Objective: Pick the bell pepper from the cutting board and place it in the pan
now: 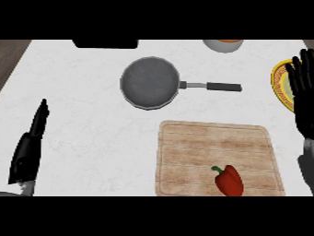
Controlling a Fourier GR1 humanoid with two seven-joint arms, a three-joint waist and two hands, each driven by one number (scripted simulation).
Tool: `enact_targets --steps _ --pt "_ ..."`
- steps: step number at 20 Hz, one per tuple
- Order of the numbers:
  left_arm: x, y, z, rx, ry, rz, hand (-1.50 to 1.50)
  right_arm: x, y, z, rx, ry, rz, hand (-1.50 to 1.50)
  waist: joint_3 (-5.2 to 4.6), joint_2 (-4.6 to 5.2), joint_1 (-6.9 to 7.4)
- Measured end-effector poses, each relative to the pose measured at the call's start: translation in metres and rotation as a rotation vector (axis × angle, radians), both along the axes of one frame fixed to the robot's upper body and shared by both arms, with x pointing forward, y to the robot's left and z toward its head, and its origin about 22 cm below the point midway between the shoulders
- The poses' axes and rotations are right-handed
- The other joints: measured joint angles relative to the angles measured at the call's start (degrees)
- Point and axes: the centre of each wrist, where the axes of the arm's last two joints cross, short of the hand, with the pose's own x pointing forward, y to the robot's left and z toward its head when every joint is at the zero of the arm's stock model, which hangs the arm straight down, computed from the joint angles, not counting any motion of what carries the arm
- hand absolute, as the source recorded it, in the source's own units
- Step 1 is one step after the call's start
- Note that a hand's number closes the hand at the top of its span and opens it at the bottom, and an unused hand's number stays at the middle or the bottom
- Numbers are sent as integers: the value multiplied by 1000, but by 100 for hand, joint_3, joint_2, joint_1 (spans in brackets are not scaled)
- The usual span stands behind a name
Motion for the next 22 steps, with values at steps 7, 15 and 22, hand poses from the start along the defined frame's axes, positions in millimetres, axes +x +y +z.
enact_targets --steps 7,15,22 --pt "26 -29 25 -129 -48 -87 0 -9 61 -22 -181 107 724 150 -36 137 275" --pt "42 -27 42 -267 0 -81 0 -13 -15 -22 -435 -148 943 -150 -28 77 -84" --pt "55 -22 53 -286 13 -91 0 4 -73 47 -795 -222 916 -150 -45 59 -82"
